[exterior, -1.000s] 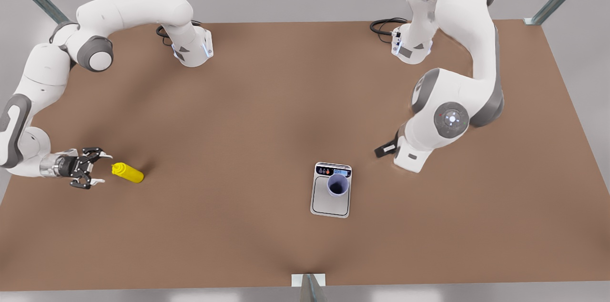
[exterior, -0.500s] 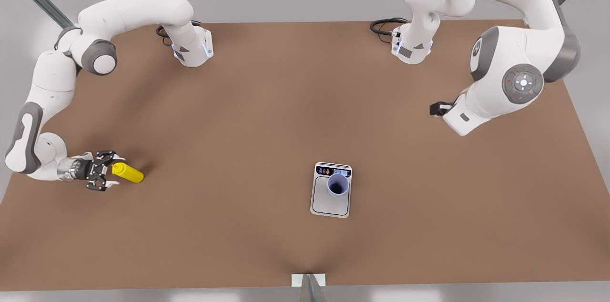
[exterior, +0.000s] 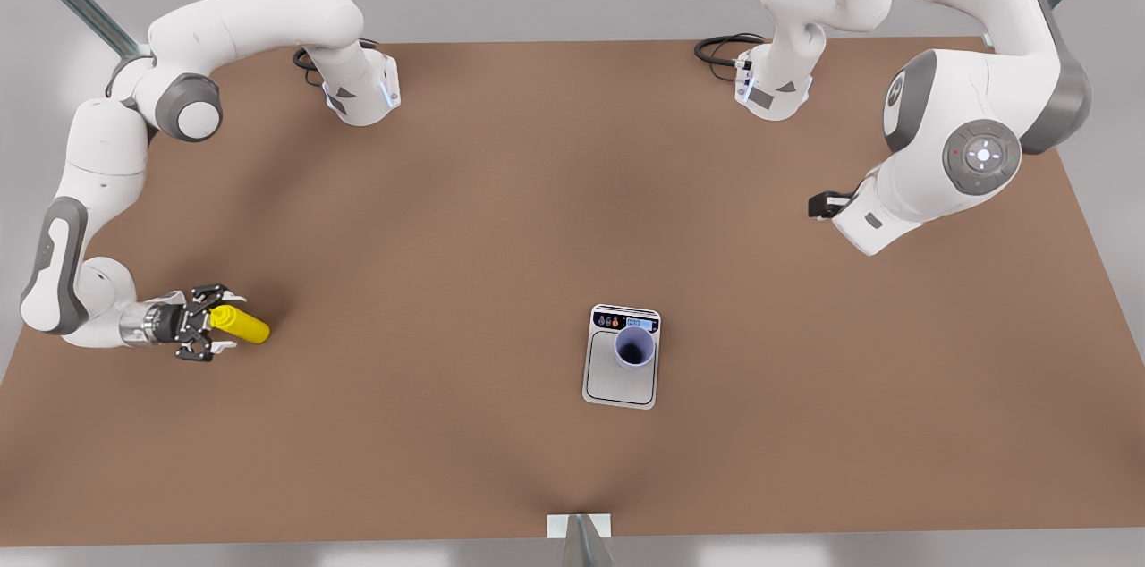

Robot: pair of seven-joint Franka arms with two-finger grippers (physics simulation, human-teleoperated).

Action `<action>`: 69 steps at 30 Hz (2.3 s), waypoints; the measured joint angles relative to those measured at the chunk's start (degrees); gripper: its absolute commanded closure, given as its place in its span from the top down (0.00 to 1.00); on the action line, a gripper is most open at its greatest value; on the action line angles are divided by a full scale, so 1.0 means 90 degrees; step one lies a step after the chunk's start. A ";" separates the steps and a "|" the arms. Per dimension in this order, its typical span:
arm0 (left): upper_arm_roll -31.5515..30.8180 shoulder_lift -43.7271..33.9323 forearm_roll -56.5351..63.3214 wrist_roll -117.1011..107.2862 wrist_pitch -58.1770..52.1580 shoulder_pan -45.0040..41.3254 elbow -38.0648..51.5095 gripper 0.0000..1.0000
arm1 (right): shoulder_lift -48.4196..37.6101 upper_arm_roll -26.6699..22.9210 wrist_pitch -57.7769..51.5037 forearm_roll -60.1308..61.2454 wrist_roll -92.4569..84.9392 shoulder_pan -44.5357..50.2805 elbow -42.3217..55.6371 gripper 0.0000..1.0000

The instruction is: Move cup to the weight, pick up sauce bottle, pour sauce

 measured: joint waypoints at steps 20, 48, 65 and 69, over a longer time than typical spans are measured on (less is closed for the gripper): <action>-0.0009 0.0017 0.0019 -0.0039 0.0000 0.0000 0.0087 1.00 | -0.0139 0.0262 0.0284 -0.0744 -0.0056 0.0192 0.0436 0.21; -0.0020 -0.0007 0.0020 -0.0111 -0.0107 -0.0001 0.0107 1.00 | -0.3033 0.0248 0.5816 -0.2088 0.4714 0.5340 -0.0656 0.21; -0.0049 -0.0026 -0.0052 -0.0117 -0.0527 -0.0001 0.0107 1.00 | -0.2011 -0.1350 1.0089 -0.4590 0.5206 0.8723 0.0255 0.21; -0.0031 -0.0047 -0.0047 -0.0027 -0.0565 -0.0001 0.0275 1.00 | -0.1539 -0.1364 1.0978 -0.5307 0.5209 0.8749 0.0318 0.21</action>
